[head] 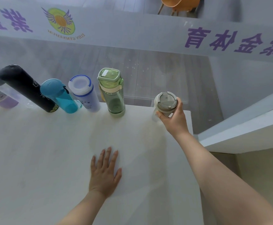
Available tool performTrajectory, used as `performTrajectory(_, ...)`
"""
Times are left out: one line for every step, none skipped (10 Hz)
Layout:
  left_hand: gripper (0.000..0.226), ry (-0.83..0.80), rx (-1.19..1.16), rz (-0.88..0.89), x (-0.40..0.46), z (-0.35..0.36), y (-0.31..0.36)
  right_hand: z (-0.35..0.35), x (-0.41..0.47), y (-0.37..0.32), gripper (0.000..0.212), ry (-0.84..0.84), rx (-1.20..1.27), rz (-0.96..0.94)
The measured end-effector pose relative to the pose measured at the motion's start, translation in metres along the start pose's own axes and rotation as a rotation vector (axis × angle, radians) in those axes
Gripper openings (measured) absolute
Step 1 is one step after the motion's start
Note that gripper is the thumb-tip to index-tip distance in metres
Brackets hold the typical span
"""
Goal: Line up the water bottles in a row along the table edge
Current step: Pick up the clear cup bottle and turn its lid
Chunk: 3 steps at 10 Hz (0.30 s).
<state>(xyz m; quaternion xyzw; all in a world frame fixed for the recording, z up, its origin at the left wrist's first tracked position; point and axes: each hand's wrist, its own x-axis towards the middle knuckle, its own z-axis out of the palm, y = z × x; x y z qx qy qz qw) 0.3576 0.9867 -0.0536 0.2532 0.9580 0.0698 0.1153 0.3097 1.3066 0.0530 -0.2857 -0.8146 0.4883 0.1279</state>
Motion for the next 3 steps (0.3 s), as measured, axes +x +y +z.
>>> performTrajectory(0.066,0.013,0.004,0.005,-0.001,0.001,0.001,0.0,-0.003,0.001,0.089,-0.013,-0.012,0.023)
performTrajectory(0.066,0.037,0.022,0.026,0.0,0.001,0.001,-0.003,-0.007,0.002,0.105,-0.054,-0.048,0.078)
performTrajectory(0.066,0.044,-0.012,0.025,0.002,0.004,-0.002,-0.016,-0.02,-0.009,0.107,0.032,-0.083,0.059)
